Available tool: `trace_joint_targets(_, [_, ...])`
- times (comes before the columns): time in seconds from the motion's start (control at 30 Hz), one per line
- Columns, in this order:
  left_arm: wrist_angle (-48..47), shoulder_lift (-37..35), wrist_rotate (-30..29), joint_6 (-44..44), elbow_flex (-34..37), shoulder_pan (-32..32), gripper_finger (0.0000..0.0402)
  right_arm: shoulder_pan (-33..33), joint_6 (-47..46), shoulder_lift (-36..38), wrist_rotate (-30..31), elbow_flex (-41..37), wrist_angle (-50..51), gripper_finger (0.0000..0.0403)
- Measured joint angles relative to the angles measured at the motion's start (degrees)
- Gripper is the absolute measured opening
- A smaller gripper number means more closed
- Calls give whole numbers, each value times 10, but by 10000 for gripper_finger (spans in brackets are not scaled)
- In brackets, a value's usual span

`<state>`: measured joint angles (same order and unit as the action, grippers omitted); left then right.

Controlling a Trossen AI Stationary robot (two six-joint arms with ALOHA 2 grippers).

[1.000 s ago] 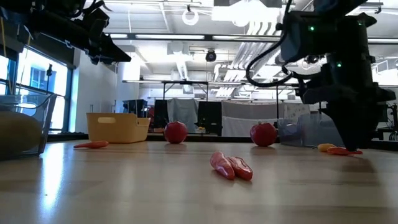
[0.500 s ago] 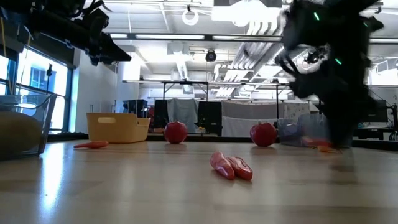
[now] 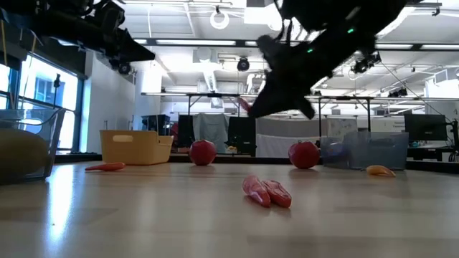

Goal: Sort produce into baskets
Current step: Put the chili pepper into the orange bin

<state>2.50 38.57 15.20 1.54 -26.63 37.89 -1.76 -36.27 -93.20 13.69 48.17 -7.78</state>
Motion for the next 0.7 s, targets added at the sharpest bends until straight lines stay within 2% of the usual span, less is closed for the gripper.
trace_joint_targets(0.1, [15, 0, 3, -4, 0, 0, 0, 28, 52, -42, 1, 38, -25, 0])
trace_joint_targets(0.3, [50, 0, 3, -4, 0, 0, 0, 71, 153, -138, -2, 174, -36, 0])
trace_joint_targets(0.7, [82, 0, 2, -4, 0, 0, 0, 128, 218, -336, -38, 446, 0, 0])
